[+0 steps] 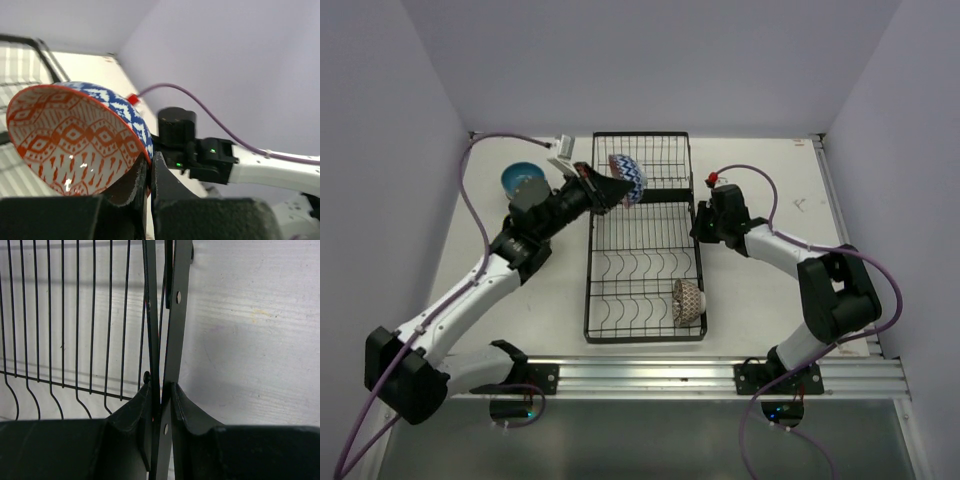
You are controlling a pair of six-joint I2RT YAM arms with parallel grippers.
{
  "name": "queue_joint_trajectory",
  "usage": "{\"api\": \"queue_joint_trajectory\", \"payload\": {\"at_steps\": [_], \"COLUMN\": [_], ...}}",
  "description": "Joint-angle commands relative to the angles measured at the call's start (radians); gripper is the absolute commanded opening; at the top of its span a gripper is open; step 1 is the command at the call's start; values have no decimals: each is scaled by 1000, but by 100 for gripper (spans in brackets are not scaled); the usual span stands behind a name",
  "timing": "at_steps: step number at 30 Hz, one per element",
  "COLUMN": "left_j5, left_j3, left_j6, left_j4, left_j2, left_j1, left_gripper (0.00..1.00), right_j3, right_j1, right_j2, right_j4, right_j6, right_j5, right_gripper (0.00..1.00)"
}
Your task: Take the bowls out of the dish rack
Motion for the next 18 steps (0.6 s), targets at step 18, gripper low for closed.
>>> {"api": "queue_joint_trajectory", "payload": {"at_steps": [18], "left_j5": [-842], "left_j3": [440], "left_j6": [569], "left_j4": [-1191], "left_j2": [157], "left_j1": [52], "left_gripper": [0], "right_j3": [-46], "right_j1": [-29], "right_j2": [5], "right_j4": [-54], "right_j6": [-4], "right_j5": [-2], "right_gripper": [0]}}
